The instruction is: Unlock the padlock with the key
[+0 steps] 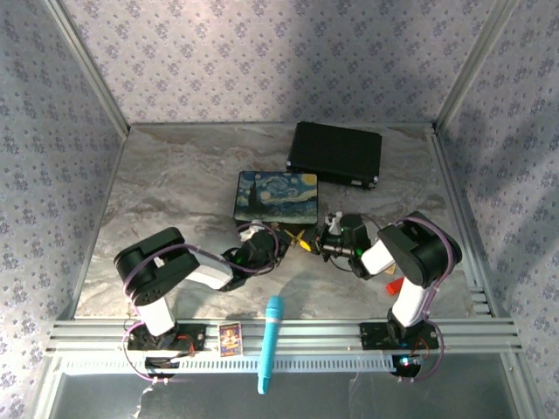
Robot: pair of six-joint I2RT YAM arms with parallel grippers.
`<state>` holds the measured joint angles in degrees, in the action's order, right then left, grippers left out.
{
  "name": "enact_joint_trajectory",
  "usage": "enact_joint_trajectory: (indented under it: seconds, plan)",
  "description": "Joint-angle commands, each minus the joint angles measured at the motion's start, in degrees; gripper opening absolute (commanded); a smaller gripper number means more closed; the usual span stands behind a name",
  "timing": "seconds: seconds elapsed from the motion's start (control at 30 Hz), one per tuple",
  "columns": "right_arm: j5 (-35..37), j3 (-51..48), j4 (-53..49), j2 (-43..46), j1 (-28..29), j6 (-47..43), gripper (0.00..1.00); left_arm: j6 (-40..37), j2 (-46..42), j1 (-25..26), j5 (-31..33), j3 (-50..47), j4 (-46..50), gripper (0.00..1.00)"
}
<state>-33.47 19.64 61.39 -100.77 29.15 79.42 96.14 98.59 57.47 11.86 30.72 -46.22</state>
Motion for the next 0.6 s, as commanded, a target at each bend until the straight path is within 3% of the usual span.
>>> enact_joint_trajectory:
  seconds: [0.0, 0.37, 0.47, 0.57]
  plan:
    - [-1.65, -1.96, -1.99, 3.67, 1.26, -2.88, 0.00, -0.17, -2.51, 0.97, -1.00, 3.30, 10.67, 0.10]
    - [3.21, -2.28, -27.16, 21.25, 1.04, -14.83, 0.00, 1.71, -1.62, 0.98, 0.08, 2.55, 15.83, 0.26]
    - [5.64, -1.53, -33.70, 25.92, 1.39, -17.97, 0.00, 1.40, -2.09, 1.28, 0.52, 2.53, 17.28, 0.36]
    - [7.22, -0.53, -39.08, 29.48, 1.64, -20.58, 0.00, 1.06, -3.50, 1.81, 1.79, 2.16, 19.59, 0.37]
